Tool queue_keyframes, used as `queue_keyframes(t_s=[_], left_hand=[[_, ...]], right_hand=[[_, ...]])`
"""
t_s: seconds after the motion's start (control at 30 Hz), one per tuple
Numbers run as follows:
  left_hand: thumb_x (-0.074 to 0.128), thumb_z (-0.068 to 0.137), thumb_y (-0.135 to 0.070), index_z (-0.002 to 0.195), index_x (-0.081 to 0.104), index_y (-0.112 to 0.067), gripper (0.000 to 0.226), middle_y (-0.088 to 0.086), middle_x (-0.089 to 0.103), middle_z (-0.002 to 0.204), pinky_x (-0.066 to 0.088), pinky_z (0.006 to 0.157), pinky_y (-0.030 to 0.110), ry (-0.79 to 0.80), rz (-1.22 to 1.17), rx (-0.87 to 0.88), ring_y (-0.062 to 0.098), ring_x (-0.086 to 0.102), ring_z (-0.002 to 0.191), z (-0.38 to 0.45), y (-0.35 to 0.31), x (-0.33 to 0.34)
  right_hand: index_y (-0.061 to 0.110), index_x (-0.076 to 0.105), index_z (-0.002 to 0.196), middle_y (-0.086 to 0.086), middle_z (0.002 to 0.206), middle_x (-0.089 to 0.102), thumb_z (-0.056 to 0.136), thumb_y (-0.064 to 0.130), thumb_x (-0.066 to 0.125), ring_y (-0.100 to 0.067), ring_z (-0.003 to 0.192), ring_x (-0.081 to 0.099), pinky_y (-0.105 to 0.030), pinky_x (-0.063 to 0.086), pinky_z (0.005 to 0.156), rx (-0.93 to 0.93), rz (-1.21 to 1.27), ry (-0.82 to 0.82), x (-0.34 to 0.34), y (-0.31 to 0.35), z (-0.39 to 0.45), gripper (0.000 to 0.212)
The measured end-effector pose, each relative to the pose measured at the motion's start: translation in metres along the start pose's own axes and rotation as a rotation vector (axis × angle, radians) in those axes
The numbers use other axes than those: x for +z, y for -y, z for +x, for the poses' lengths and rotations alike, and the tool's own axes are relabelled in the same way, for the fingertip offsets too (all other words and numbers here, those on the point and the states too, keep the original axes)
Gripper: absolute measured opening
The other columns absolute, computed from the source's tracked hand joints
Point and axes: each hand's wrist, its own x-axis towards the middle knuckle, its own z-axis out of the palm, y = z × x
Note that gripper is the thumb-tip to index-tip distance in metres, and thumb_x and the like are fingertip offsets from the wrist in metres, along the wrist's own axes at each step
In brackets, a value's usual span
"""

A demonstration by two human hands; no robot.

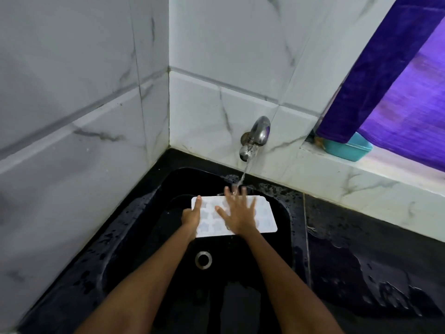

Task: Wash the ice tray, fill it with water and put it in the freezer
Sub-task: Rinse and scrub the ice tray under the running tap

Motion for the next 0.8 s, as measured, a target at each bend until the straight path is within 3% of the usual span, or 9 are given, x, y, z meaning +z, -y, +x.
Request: queue_keyframes(t_s=[0.1, 0.2, 0.3, 0.4, 0.47, 0.53, 0.63, 0.73, 0.8], left_hand=[[0.052, 0.087, -0.058, 0.108, 0.061, 0.001, 0.063, 0.017, 0.065, 0.111, 0.053, 0.089, 0.042, 0.003, -0.032, -0.008, 0.031, 0.063, 0.095, 0.005, 0.006, -0.010], [0.051, 0.087, -0.059, 0.114, 0.061, 0.003, 0.069, 0.018, 0.064, 0.113, 0.052, 0.088, 0.041, -0.005, -0.028, -0.002, 0.033, 0.063, 0.100, 0.012, 0.008, -0.016], [0.042, 0.091, -0.059, 0.116, 0.060, 0.007, 0.074, 0.024, 0.061, 0.123, 0.047, 0.097, 0.041, -0.115, 0.083, 0.020, 0.038, 0.059, 0.113, 0.011, 0.008, -0.019], [0.022, 0.089, -0.071, 0.129, 0.053, 0.004, 0.091, 0.025, 0.052, 0.135, 0.038, 0.106, 0.044, -0.150, 0.132, -0.035, 0.040, 0.051, 0.124, 0.012, 0.007, -0.017], [0.015, 0.071, -0.089, 0.137, 0.048, -0.005, 0.112, 0.021, 0.046, 0.143, 0.031, 0.113, 0.049, -0.044, -0.065, -0.199, 0.039, 0.046, 0.129, 0.023, 0.013, -0.014], [0.006, 0.054, -0.098, 0.131, 0.055, -0.010, 0.127, 0.021, 0.055, 0.135, 0.027, 0.112, 0.058, 0.149, -0.231, -0.333, 0.040, 0.051, 0.125, 0.033, 0.023, -0.013], [0.005, 0.081, -0.080, 0.133, 0.051, -0.008, 0.100, 0.021, 0.057, 0.129, 0.028, 0.104, 0.059, 0.332, -0.291, -0.395, 0.041, 0.047, 0.127, 0.022, 0.025, -0.007], [0.031, 0.101, -0.036, 0.119, 0.054, -0.002, 0.045, 0.022, 0.070, 0.089, 0.055, 0.070, 0.044, 0.361, -0.426, -0.324, 0.036, 0.063, 0.084, 0.011, 0.023, 0.007], [0.032, 0.100, -0.009, 0.117, 0.052, 0.000, 0.027, 0.026, 0.064, 0.103, 0.057, 0.059, 0.041, 0.346, -0.539, -0.263, 0.033, 0.061, 0.075, 0.011, 0.015, 0.018]], right_hand=[[0.013, 0.005, 0.150, -0.014, 0.158, -0.001, 0.088, 0.063, 0.036, -0.032, 0.146, -0.001, -0.055, 0.003, 0.116, 0.351, 0.097, -0.101, -0.009, -0.021, 0.001, 0.086], [0.012, 0.010, 0.149, -0.021, 0.153, 0.015, 0.078, 0.067, 0.053, -0.039, 0.140, 0.019, -0.052, 0.023, 0.109, 0.526, 0.320, -0.022, -0.027, -0.022, 0.002, 0.101], [0.003, 0.017, 0.147, -0.019, 0.148, 0.032, 0.084, 0.044, 0.063, -0.035, 0.133, 0.036, -0.041, 0.037, 0.102, 0.482, 0.484, 0.026, -0.039, -0.027, 0.012, 0.088], [0.001, 0.033, 0.141, -0.017, 0.144, 0.039, 0.086, 0.028, 0.064, -0.031, 0.132, 0.039, -0.036, 0.038, 0.102, 0.391, 0.453, 0.039, -0.043, -0.036, 0.011, 0.068], [0.001, 0.046, 0.132, -0.017, 0.138, 0.045, 0.084, 0.021, 0.068, -0.031, 0.127, 0.043, -0.034, 0.039, 0.096, 0.337, 0.478, 0.017, -0.044, -0.043, 0.006, 0.056], [0.001, 0.058, 0.115, -0.018, 0.123, 0.055, 0.078, 0.013, 0.072, -0.030, 0.114, 0.051, -0.029, 0.041, 0.082, 0.242, 0.483, -0.024, -0.049, -0.052, -0.002, 0.041], [0.007, 0.055, 0.091, -0.009, 0.095, 0.054, 0.075, 0.001, 0.070, -0.022, 0.085, 0.051, -0.025, 0.037, 0.070, 0.111, 0.469, -0.065, -0.061, -0.065, -0.015, 0.023], [0.001, 0.054, 0.085, -0.008, 0.084, 0.049, 0.077, -0.007, 0.056, -0.023, 0.075, 0.048, -0.023, 0.031, 0.063, 0.074, 0.420, -0.161, -0.065, -0.070, -0.028, 0.012], [-0.002, 0.055, 0.083, -0.018, 0.089, 0.052, 0.075, -0.005, 0.046, -0.030, 0.082, 0.047, -0.027, 0.025, 0.063, 0.024, 0.285, -0.249, -0.060, -0.077, -0.032, 0.012]])
